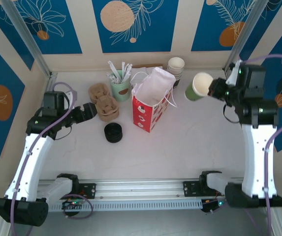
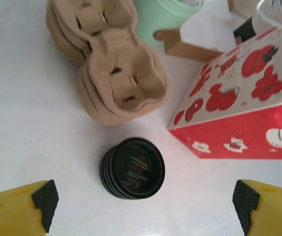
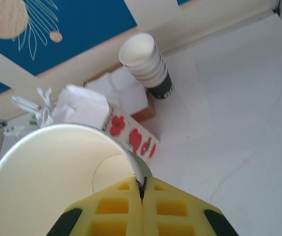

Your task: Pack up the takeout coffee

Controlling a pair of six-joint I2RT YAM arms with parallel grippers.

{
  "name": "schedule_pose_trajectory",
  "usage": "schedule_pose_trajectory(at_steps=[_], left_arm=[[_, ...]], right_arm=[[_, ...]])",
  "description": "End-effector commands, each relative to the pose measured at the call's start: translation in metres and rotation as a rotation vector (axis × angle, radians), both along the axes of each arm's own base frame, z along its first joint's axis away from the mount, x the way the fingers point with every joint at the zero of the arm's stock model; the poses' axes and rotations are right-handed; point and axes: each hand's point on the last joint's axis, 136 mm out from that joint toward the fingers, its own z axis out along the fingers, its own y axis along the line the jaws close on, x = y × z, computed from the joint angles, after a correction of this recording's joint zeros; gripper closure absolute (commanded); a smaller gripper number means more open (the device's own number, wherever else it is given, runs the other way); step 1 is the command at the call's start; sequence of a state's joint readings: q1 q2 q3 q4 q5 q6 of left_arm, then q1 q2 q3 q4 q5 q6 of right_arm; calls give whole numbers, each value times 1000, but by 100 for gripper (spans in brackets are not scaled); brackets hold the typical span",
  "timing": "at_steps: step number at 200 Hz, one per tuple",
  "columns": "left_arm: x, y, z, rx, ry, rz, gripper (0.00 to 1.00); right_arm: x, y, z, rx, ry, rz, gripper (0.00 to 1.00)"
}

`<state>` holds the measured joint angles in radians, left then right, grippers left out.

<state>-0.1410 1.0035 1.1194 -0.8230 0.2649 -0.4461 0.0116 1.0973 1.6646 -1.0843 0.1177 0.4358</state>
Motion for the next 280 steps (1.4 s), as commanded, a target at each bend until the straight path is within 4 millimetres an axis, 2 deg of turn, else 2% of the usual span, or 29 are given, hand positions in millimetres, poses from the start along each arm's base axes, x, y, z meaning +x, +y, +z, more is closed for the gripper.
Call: schedule_pose_trajectory(at_steps=[1, 24, 52, 68, 91, 108, 150, 183, 223, 280], left_arm=[[-6, -16, -19, -23, 43, -53, 9], [-8, -28, -41, -17, 77, -78, 9], [-10, -45, -66, 2, 97, -126, 9], [-13, -55, -78, 1, 122, -166, 9], [-13, -56, -97, 30, 179, -170, 10], [-12, -56, -105, 41, 199, -171, 11], [-12, -39, -123, 108, 234, -80, 17], [-10, -42, -130, 80, 239, -64, 17], [-4, -36, -138, 109, 237, -26, 20], [1, -44, -151, 130, 264, -39, 41]], right_arm=[[-21, 14, -31, 24, 37, 65, 100], [-39, 28, -75, 42, 92, 99, 100], [-57, 51, -118, 87, 120, 161, 100], [-63, 66, -143, 109, 147, 189, 100], [-67, 86, -174, 65, 216, 218, 100], [-68, 104, -184, 0, 220, 255, 100], [-72, 150, -210, -41, 214, 336, 100], [-69, 179, -224, -71, 209, 393, 100], [-66, 195, -241, -99, 227, 404, 100], [-66, 206, -264, -134, 291, 412, 100]])
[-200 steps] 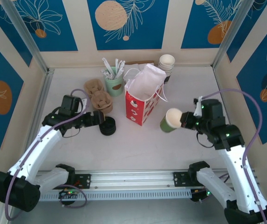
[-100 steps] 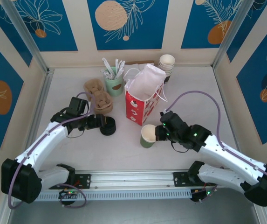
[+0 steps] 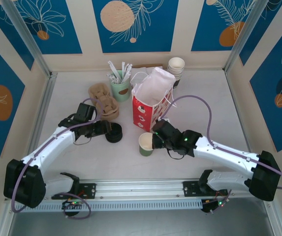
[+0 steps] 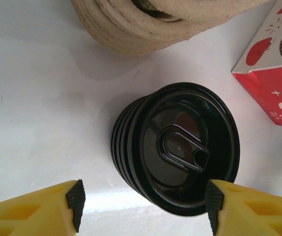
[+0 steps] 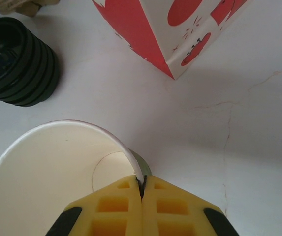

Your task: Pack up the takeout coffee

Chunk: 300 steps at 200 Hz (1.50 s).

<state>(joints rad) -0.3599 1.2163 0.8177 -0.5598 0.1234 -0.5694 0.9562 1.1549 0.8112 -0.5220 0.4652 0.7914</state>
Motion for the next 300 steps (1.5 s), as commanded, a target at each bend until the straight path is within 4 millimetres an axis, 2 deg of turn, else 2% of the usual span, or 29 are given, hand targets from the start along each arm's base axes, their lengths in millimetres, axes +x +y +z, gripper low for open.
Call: schedule_pose_trajectory(at_steps=[1, 27, 42, 87, 153, 217, 266, 300], left_arm=[[2, -3, -8, 23, 5, -7, 41], [5, -7, -11, 35, 14, -15, 50], [5, -8, -14, 40, 16, -17, 51], [1, -7, -23, 60, 33, -20, 56], [2, -5, -22, 79, 29, -12, 65], [2, -6, -26, 85, 41, -21, 68], [5, -10, -30, 82, 52, -27, 71], [9, -13, -29, 71, 39, -23, 82]], right_arm=[[4, 4, -4, 4, -6, -27, 100], [3, 11, -10, -4, 13, -18, 100], [1, 16, -11, -11, 9, 1, 92], [-2, 29, -11, 6, 3, 39, 79], [-2, 26, 1, 3, -3, 38, 56], [-4, 22, 39, 63, -56, 49, 49], [-4, 10, 43, 69, -41, 26, 50], [-5, 4, 45, 89, -43, 17, 51]])
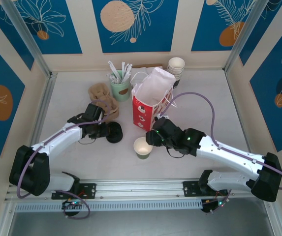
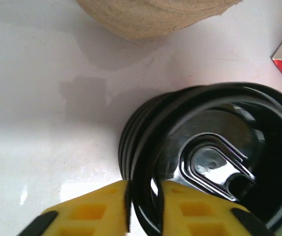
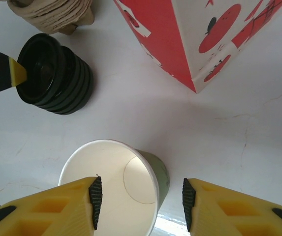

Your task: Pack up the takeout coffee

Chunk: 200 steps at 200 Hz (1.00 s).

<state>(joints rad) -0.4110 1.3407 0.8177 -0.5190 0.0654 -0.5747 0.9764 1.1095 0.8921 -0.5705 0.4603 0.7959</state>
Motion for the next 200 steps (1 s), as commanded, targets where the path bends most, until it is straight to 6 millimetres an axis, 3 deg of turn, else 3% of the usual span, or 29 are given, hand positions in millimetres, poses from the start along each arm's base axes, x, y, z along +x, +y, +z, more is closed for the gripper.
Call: schedule_pose_trajectory(at_steps=[1, 60, 136, 200], left_arm=[[6, -6, 3, -7, -21, -4, 82], [9, -2, 24, 16, -53, 1, 86], [-14, 3, 79, 59, -89, -30, 84], [-42, -30, 149, 87, -203, -183, 86]], right_arm=[[-2, -5, 7, 20, -3, -2, 51], [-4, -6, 19, 55, 1, 8, 53], [-18, 17, 73, 282, 0, 65, 52], [-25, 49, 97, 321, 42, 182, 44]])
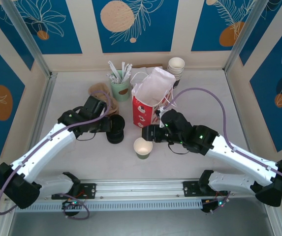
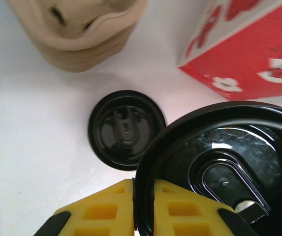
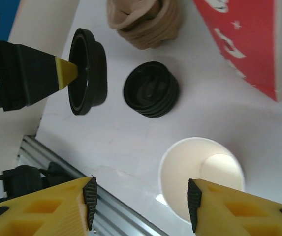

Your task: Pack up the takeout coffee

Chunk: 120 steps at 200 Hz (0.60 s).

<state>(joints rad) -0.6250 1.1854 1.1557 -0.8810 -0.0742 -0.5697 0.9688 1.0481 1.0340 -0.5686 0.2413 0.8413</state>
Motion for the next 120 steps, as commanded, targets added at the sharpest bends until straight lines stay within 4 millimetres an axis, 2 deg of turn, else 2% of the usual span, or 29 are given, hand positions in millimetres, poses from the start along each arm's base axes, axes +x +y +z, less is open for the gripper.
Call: schedule_pose_trajectory(at_steps=[1, 22, 63, 86, 120], left_arm=[[-16, 1, 24, 44, -31, -32, 86], [-25, -13, 38, 32, -57, -85, 84], [-34, -35, 36, 24, -44, -148, 84], [-38, -52, 37, -4, -33, -183, 84], [-42, -74, 49, -44, -44, -222, 84]], right_arm=[[-5, 16, 21, 46, 0, 64, 44], [-3, 19, 27, 43, -6, 67, 43], [0, 16, 31, 18, -38, 68, 38], [0, 14, 28, 1, -28, 56, 37], [4, 8, 18, -33, -25, 33, 34]])
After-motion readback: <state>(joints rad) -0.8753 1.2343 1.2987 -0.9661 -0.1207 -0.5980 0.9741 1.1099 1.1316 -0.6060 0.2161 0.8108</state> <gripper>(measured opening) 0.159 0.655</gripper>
